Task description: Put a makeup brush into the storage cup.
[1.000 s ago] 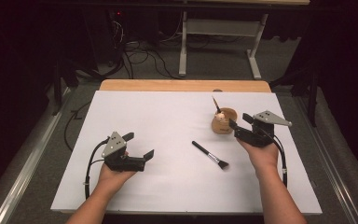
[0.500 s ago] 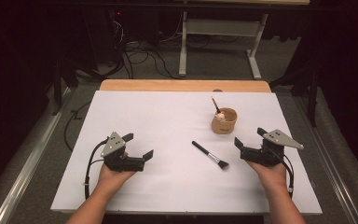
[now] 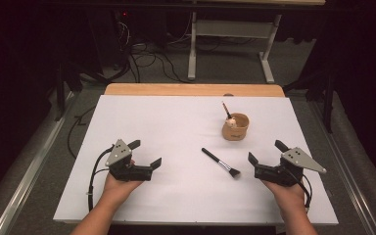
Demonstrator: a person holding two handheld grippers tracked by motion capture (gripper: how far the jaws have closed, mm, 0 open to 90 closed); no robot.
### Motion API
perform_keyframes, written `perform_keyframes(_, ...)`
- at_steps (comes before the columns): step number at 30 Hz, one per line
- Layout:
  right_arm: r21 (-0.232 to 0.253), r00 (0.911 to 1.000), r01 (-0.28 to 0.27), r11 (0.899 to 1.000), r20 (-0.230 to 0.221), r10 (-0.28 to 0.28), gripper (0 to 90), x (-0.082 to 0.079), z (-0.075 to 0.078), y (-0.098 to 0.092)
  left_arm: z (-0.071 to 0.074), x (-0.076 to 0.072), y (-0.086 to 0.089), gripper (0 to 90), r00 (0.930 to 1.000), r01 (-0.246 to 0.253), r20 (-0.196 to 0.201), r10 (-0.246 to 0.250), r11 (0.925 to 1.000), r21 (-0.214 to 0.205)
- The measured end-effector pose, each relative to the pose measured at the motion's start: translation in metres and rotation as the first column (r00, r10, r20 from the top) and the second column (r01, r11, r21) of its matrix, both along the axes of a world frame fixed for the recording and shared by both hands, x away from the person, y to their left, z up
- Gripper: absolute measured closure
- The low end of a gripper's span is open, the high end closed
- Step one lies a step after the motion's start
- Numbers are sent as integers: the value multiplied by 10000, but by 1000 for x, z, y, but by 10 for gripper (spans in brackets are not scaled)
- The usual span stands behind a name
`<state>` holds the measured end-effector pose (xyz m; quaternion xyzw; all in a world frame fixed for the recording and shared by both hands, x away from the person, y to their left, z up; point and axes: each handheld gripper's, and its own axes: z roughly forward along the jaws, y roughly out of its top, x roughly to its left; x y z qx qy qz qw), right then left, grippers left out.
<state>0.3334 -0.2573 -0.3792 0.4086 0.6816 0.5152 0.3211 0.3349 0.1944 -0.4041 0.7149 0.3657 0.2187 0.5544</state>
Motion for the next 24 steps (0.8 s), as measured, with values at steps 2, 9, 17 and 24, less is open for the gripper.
perform_keyframes(2,4,9999,114,9999,-9,-114,11,0,-3,-3,2,0,-1,0,10000,-22,61,23,10000,-67)
perform_keyframes(9,98,9991,396,9992,-120,-395,12,1,-7,-10,-3,3,-3,0,9998,144,-104,-145,9999,-61)
perform_keyframes(17,135,9984,553,9984,-78,-552,12,-5,-11,-10,0,1,-1,0,9999,149,84,-150,9999,29)
perform_keyframes(24,-4,9969,771,9970,-134,-771,26,-7,-13,-13,1,1,-2,0,10000,81,38,-81,10000,22)
